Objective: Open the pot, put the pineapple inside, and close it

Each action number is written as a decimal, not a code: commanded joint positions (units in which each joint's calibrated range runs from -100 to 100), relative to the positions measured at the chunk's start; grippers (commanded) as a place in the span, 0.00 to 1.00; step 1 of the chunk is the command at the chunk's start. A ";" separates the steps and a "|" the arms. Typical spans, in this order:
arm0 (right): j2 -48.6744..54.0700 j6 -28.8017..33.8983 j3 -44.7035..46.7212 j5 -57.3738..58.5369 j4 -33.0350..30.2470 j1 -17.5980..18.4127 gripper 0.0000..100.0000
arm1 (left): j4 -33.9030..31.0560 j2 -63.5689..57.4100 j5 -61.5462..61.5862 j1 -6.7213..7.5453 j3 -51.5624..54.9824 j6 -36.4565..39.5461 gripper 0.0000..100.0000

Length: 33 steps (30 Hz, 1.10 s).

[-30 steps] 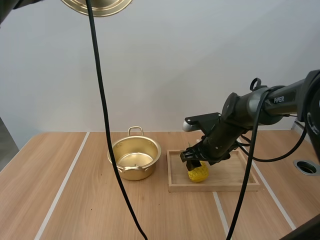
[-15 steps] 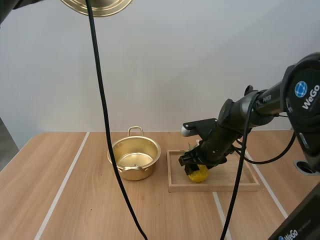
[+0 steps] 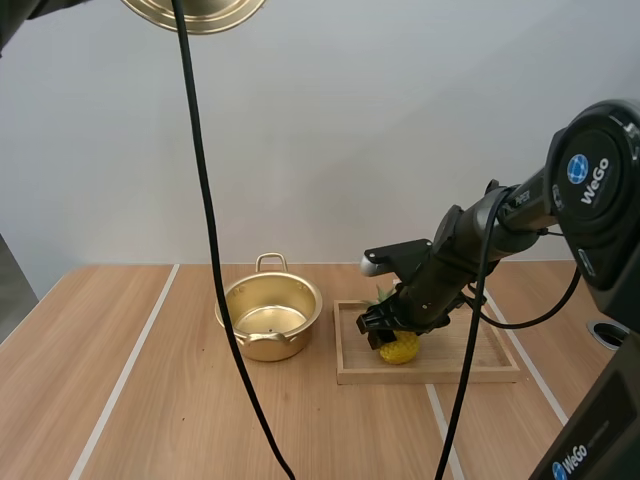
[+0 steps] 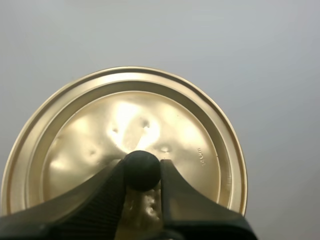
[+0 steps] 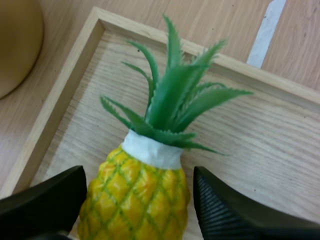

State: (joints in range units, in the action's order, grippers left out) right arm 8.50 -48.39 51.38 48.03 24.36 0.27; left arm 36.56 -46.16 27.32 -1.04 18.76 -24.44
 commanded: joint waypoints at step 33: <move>14.41 -2.01 -0.32 -2.23 4.53 -0.13 0.00 | 0.90 -0.46 -2.02 0.01 -0.64 0.27 0.00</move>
State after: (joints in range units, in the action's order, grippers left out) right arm 19.76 -49.69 51.38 46.33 28.34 0.27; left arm 36.56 -46.16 27.32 -1.04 18.76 -24.44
